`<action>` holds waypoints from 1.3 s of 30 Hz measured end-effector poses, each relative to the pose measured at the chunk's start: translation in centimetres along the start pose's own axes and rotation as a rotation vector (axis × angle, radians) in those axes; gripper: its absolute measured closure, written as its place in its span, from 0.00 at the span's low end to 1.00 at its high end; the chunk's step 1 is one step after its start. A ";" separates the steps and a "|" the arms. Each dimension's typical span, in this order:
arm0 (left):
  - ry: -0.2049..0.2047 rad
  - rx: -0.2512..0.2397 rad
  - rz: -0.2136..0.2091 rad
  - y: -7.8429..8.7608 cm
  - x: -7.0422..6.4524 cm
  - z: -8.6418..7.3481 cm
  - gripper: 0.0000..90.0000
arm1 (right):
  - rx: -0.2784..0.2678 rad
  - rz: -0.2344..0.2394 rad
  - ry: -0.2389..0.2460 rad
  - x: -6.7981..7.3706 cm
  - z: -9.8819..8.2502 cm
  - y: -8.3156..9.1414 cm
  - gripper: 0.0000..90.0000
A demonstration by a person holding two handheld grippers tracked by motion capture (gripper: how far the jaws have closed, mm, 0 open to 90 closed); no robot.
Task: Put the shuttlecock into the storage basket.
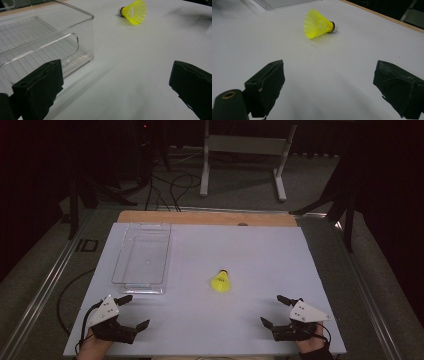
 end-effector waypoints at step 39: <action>-0.035 0.246 -0.066 0.7 -2.5 4.3 0.00 | 0.008 0.004 0.003 0.3 0.1 0.0 0.11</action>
Point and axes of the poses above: each handheld gripper's, and its own axes: y roughly backward along the jaws, z roughly out of its top, x roughly to its left, the point moved 6 cm from there along -y, roughly forward along the jaws, and after that the axes turned 1 degree about -z, right-handed, at the moved point
